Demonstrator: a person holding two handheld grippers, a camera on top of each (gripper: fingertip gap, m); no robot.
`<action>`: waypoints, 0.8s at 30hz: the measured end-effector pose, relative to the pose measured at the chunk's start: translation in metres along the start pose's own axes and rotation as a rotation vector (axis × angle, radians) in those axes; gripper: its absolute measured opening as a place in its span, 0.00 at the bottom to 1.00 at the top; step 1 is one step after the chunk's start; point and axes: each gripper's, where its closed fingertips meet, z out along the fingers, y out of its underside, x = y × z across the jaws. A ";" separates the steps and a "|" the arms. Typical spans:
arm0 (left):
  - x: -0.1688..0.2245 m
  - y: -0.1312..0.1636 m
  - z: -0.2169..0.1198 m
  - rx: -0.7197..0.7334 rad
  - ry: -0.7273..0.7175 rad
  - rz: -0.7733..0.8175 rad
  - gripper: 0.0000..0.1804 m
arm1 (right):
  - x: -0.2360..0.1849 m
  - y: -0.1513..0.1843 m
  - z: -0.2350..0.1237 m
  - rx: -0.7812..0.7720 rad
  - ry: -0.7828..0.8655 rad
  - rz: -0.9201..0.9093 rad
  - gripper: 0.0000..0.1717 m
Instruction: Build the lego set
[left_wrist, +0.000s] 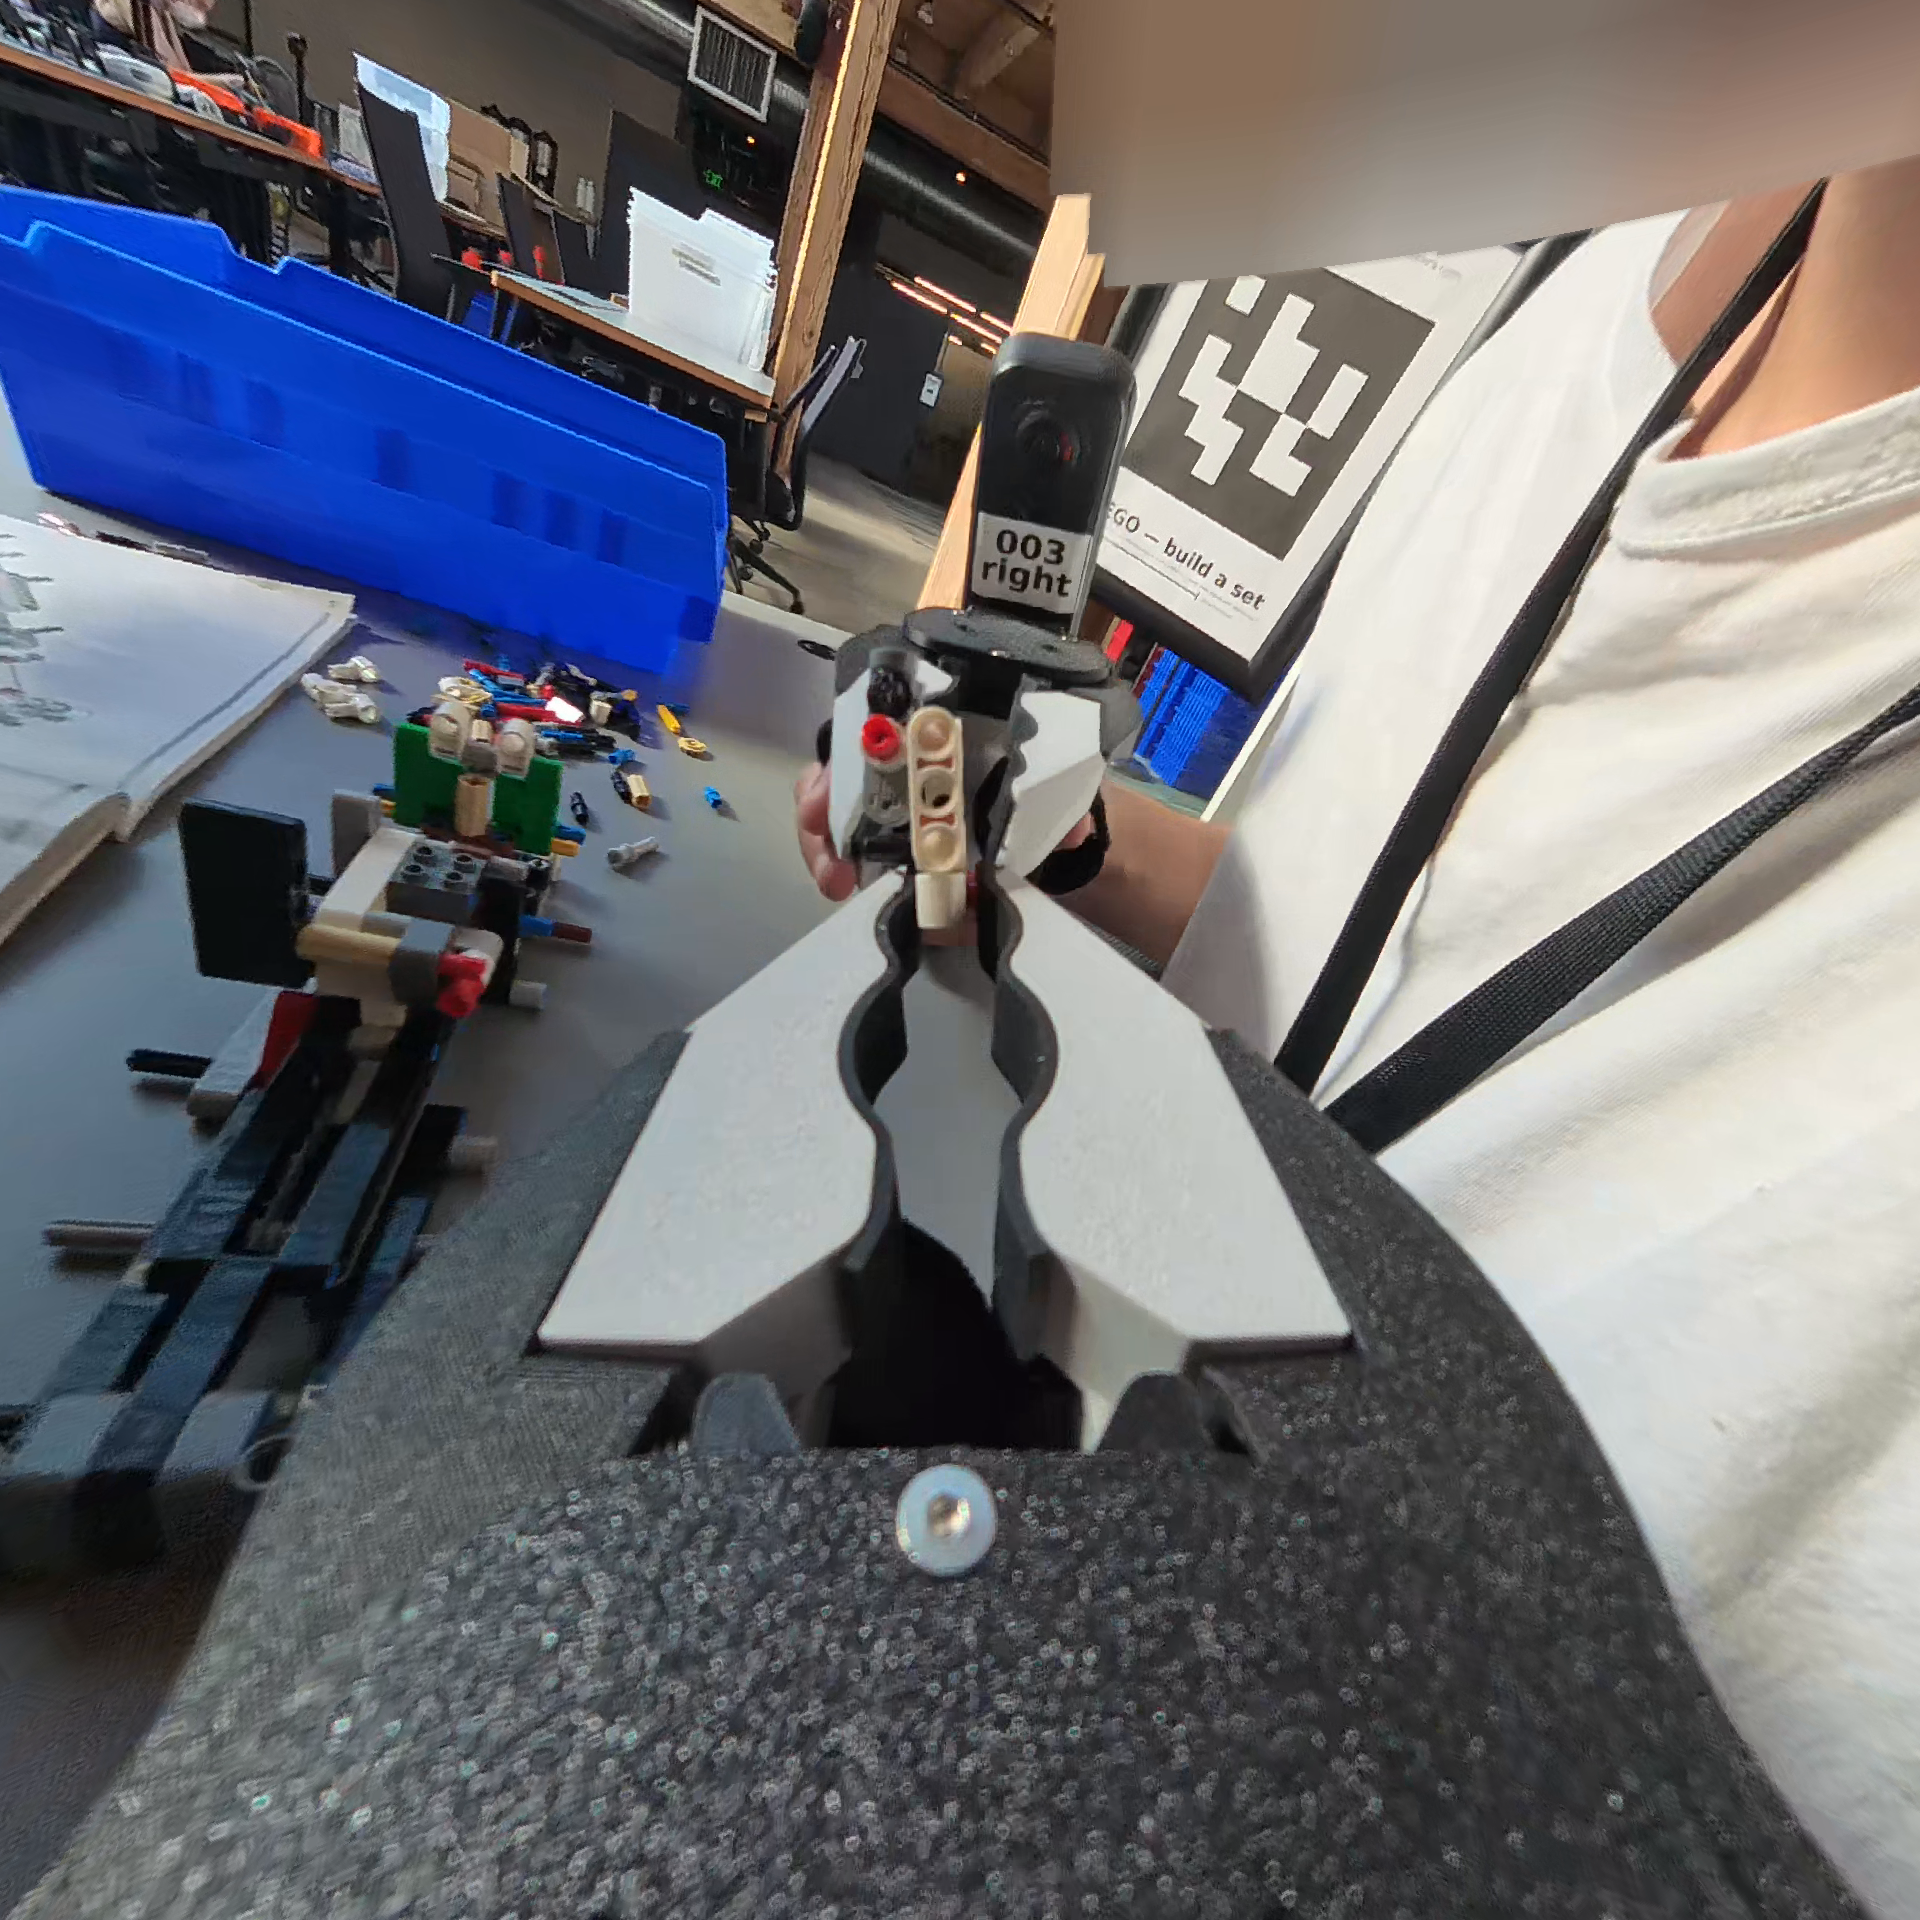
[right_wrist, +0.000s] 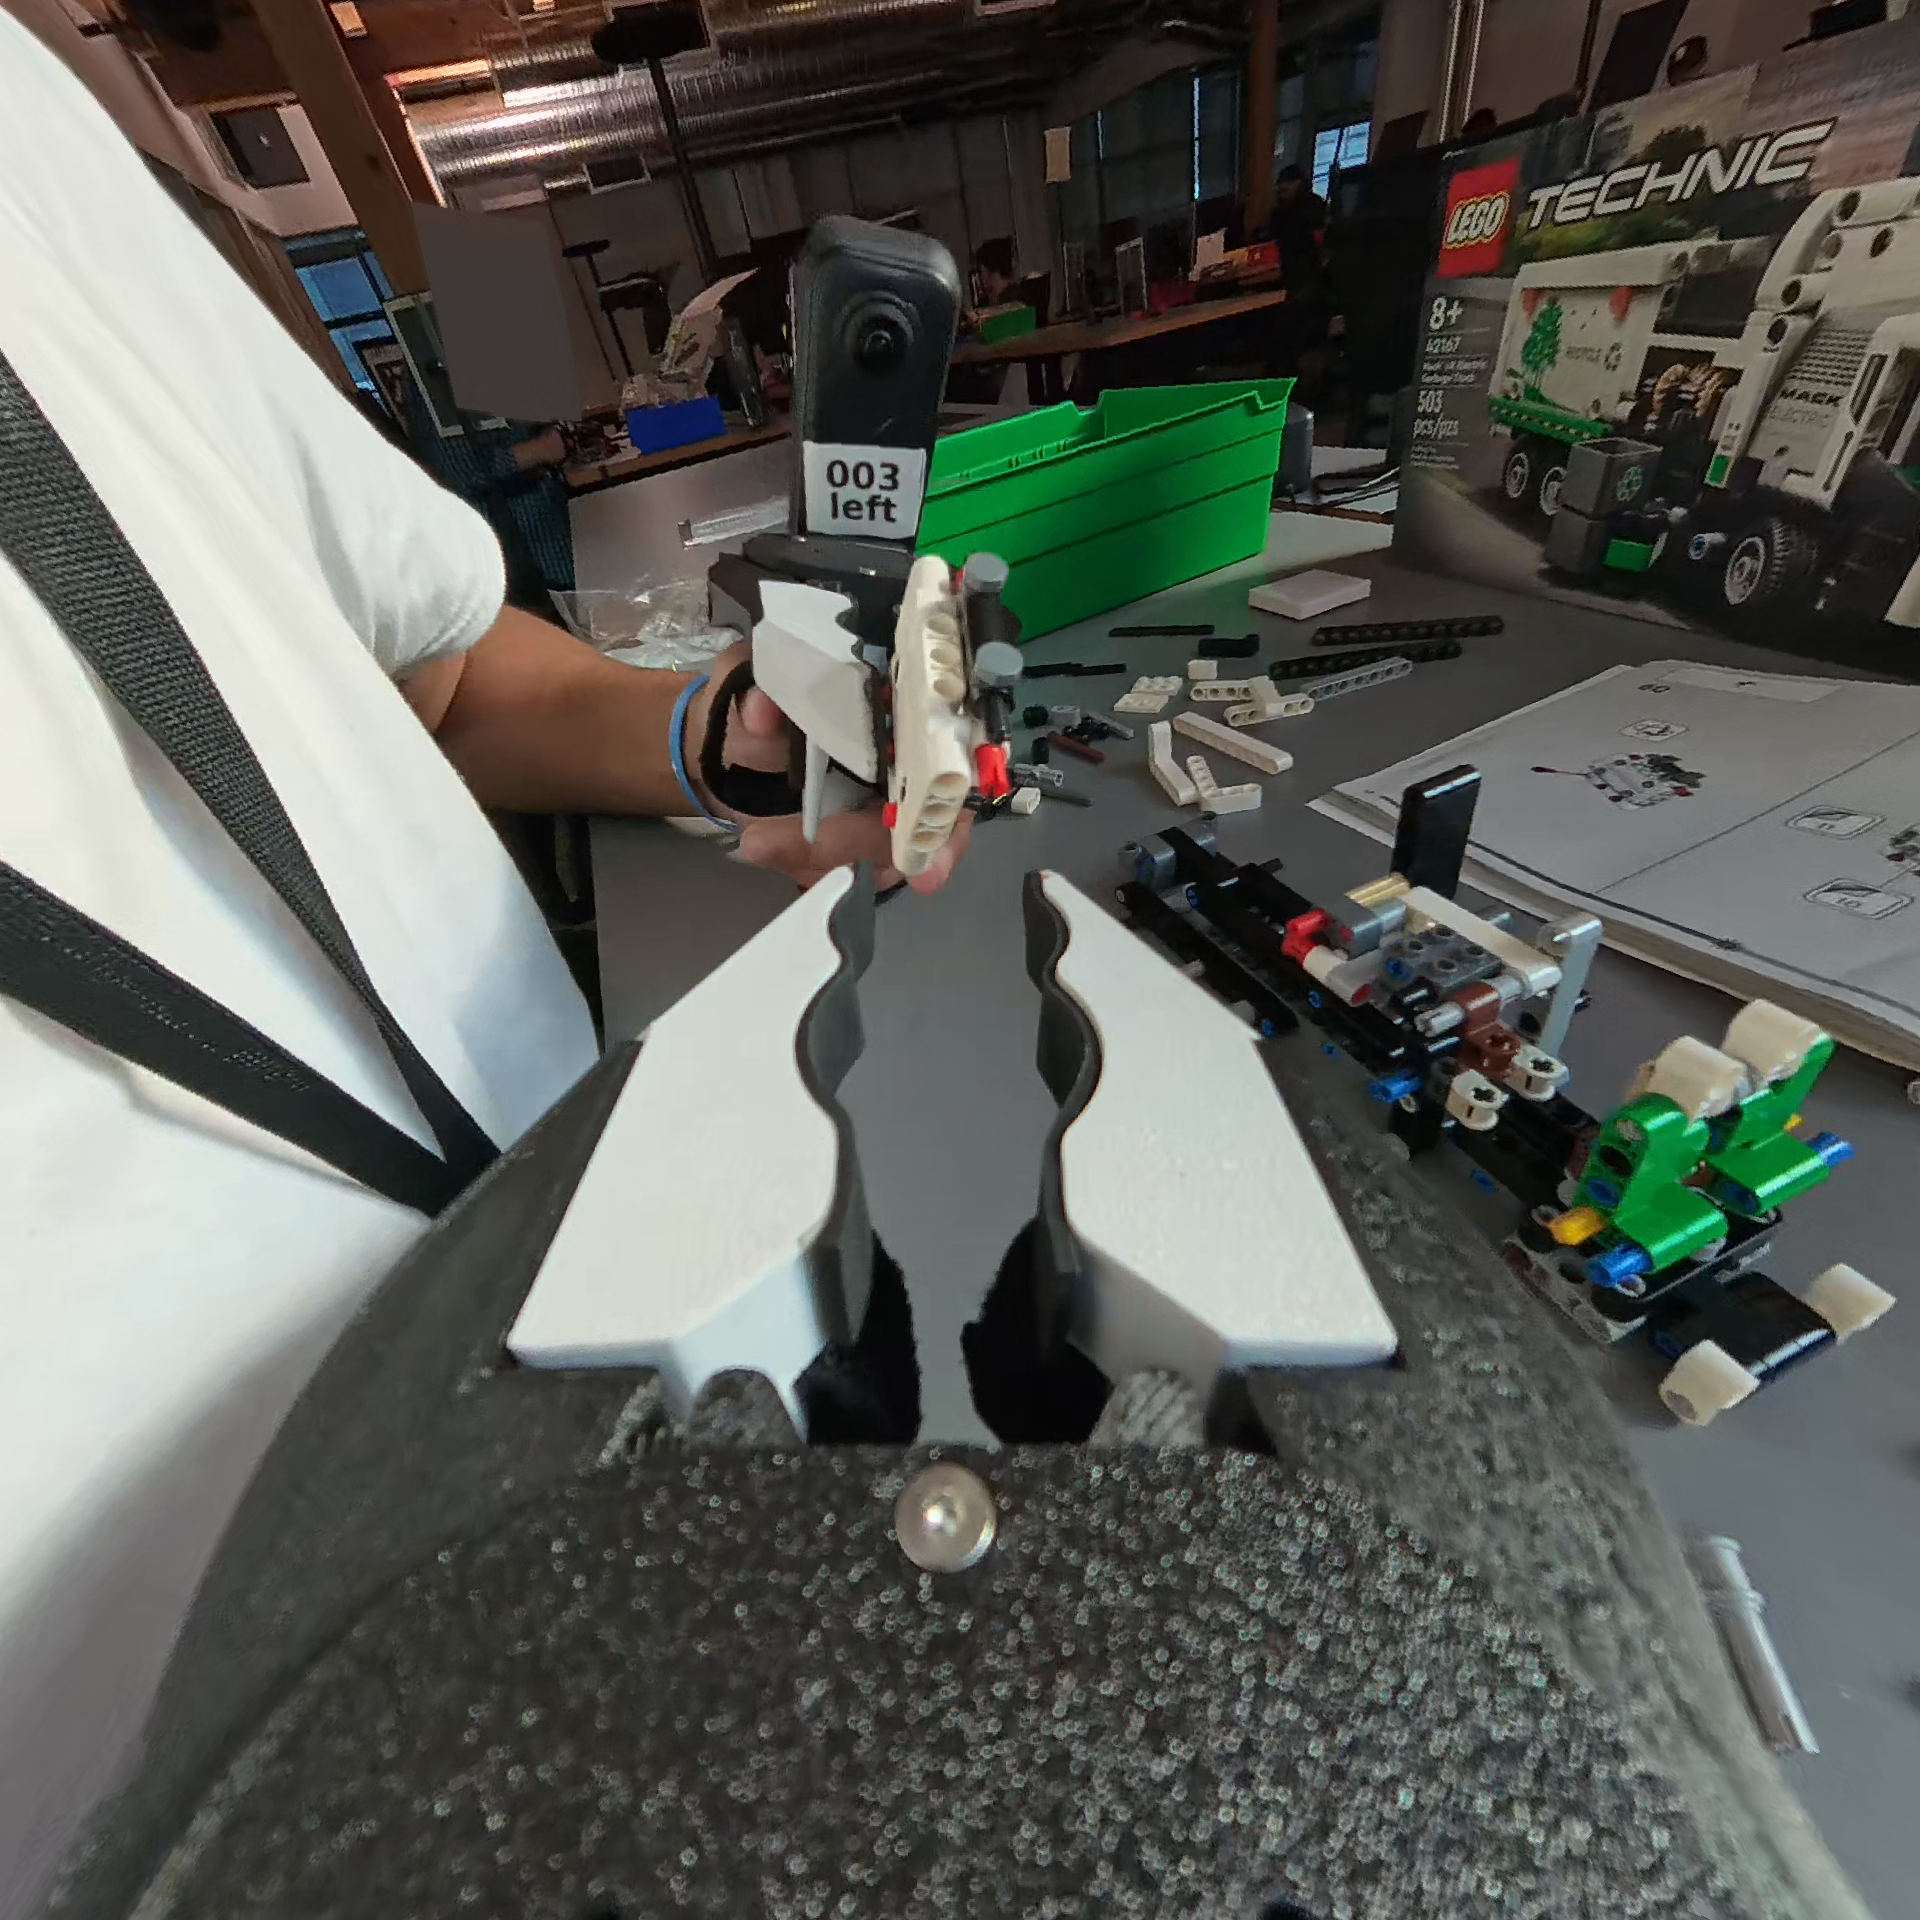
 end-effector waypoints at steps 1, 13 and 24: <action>0.003 0.000 0.004 0.004 0.032 -0.042 0.04 | 0.000 0.002 0.001 -0.007 0.003 0.000 0.16; 0.008 0.006 0.025 -0.016 0.067 -0.110 0.04 | -0.010 -0.011 -0.015 0.070 -0.037 0.090 0.04; -0.019 0.035 0.013 -0.262 -0.145 0.093 0.18 | 0.014 0.006 -0.010 -0.039 0.079 0.163 0.03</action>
